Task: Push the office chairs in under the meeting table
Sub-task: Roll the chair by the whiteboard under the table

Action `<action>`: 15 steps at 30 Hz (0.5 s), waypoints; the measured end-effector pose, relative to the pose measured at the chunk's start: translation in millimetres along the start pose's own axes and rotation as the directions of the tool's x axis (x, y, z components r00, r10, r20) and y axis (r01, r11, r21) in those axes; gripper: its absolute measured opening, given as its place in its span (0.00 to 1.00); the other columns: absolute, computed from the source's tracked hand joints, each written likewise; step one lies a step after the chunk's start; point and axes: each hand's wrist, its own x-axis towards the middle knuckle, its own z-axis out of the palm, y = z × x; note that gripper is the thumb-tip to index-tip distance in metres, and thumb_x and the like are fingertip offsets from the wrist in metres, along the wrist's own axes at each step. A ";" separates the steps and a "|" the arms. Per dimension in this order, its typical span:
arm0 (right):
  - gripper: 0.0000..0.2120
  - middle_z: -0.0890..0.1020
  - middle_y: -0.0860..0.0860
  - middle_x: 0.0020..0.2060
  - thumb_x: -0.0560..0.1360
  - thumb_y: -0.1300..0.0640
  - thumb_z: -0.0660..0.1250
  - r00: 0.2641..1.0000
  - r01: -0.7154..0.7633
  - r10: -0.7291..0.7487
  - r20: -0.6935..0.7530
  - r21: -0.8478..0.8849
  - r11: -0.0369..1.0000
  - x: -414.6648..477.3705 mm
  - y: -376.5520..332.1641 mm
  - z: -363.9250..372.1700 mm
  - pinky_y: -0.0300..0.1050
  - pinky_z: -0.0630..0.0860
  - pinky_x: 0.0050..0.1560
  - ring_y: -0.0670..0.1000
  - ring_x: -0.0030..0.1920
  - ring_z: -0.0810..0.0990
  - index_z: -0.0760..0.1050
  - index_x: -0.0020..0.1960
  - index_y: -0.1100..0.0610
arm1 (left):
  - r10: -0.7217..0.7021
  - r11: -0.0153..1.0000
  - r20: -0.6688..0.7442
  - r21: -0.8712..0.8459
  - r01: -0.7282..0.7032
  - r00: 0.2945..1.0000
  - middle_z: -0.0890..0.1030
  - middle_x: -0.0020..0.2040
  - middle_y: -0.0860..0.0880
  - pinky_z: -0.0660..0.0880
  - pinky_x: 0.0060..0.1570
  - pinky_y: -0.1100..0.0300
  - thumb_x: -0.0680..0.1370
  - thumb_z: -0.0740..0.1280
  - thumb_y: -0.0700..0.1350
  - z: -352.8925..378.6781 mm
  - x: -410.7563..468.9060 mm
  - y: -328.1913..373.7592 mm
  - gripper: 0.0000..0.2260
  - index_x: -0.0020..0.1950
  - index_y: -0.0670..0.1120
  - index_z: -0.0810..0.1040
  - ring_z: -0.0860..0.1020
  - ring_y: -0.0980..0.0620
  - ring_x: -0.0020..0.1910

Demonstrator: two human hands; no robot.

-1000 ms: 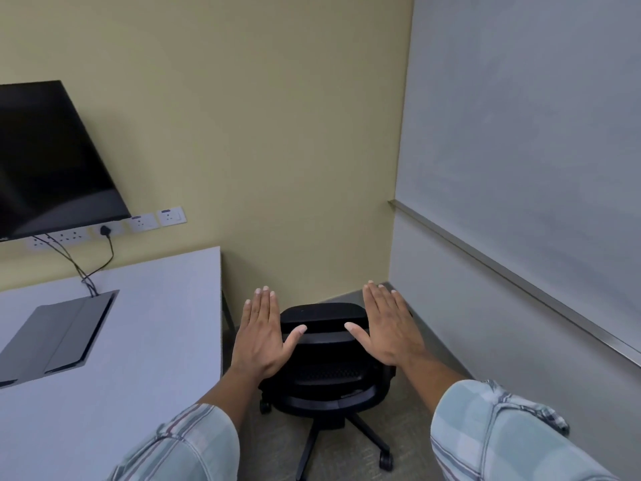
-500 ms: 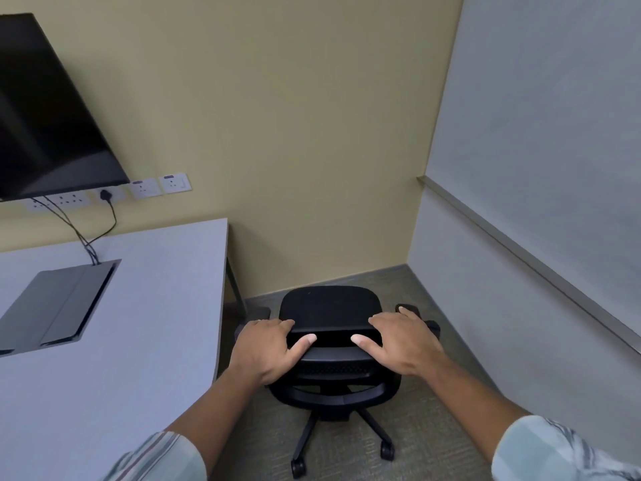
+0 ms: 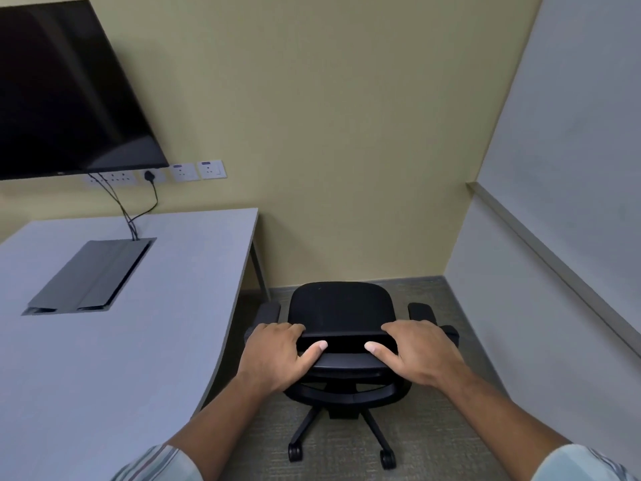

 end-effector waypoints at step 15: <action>0.49 0.84 0.45 0.44 0.75 0.17 0.34 0.975 0.222 -0.222 0.000 0.033 0.974 58.7 70.3 -1.5 0.55 0.79 0.59 0.48 0.46 0.83 0.81 0.58 0.49 | -0.258 0.966 -0.034 -0.044 0.256 0.966 0.85 0.46 0.57 0.77 0.59 0.53 0.82 0.44 0.77 -0.8 15.1 59.8 0.37 0.60 0.55 0.84 0.81 0.57 0.47</action>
